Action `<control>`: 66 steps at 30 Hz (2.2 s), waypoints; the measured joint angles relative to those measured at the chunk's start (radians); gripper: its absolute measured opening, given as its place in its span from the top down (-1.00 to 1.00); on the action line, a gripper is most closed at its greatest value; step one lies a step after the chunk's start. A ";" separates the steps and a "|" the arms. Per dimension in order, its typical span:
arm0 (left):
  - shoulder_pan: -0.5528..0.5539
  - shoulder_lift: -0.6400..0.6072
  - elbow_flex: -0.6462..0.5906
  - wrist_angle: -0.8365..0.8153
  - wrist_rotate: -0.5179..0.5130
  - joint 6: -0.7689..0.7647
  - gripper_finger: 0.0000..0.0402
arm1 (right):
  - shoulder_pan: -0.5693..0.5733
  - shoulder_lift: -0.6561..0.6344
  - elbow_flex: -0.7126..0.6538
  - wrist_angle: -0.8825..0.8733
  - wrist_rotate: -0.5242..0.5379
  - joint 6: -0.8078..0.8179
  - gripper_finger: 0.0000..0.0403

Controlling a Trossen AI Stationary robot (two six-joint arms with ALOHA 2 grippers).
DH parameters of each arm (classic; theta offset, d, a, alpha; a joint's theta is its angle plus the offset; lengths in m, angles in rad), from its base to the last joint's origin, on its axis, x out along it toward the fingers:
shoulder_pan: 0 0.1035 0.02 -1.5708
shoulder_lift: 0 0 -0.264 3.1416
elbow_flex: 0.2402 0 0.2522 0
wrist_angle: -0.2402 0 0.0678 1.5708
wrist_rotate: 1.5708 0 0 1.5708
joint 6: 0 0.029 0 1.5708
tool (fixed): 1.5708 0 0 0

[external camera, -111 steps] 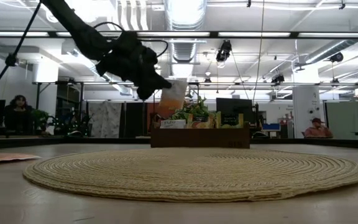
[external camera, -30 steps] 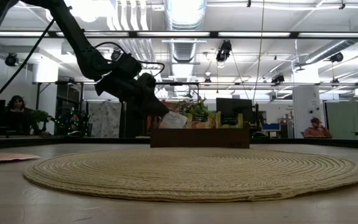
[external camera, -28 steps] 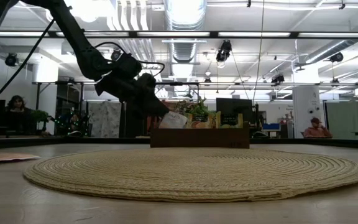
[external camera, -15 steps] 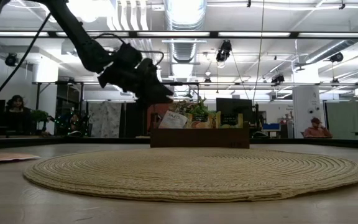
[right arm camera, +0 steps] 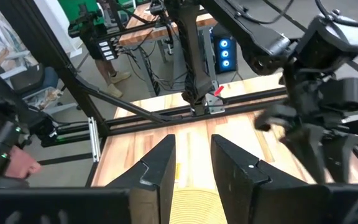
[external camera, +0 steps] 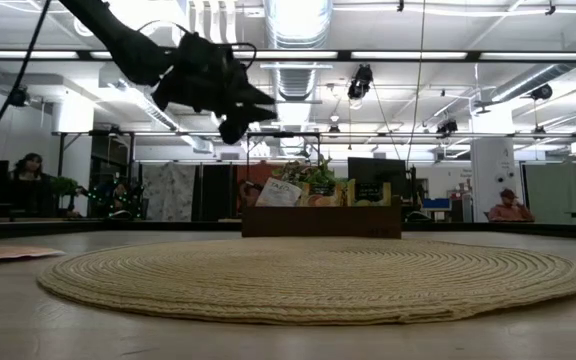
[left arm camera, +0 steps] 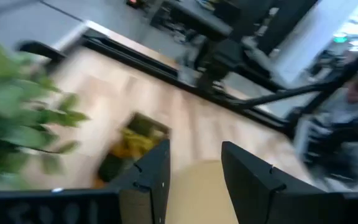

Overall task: Pick & Place Tea
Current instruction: Put the white tea bag into the left section of the wooden organizer

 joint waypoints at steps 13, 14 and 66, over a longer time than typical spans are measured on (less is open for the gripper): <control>-0.040 -0.201 -0.029 -0.183 -0.111 0.149 0.36 | 0.001 0.000 0.000 -0.048 0.000 -0.015 0.53; -0.040 -0.201 -0.028 -0.186 -0.114 0.172 0.36 | 0.001 0.000 0.000 -0.052 0.000 -0.015 0.53; -0.007 0.185 0.118 -0.261 -0.280 0.371 0.36 | 0.001 0.000 0.000 -0.109 0.001 -0.011 0.53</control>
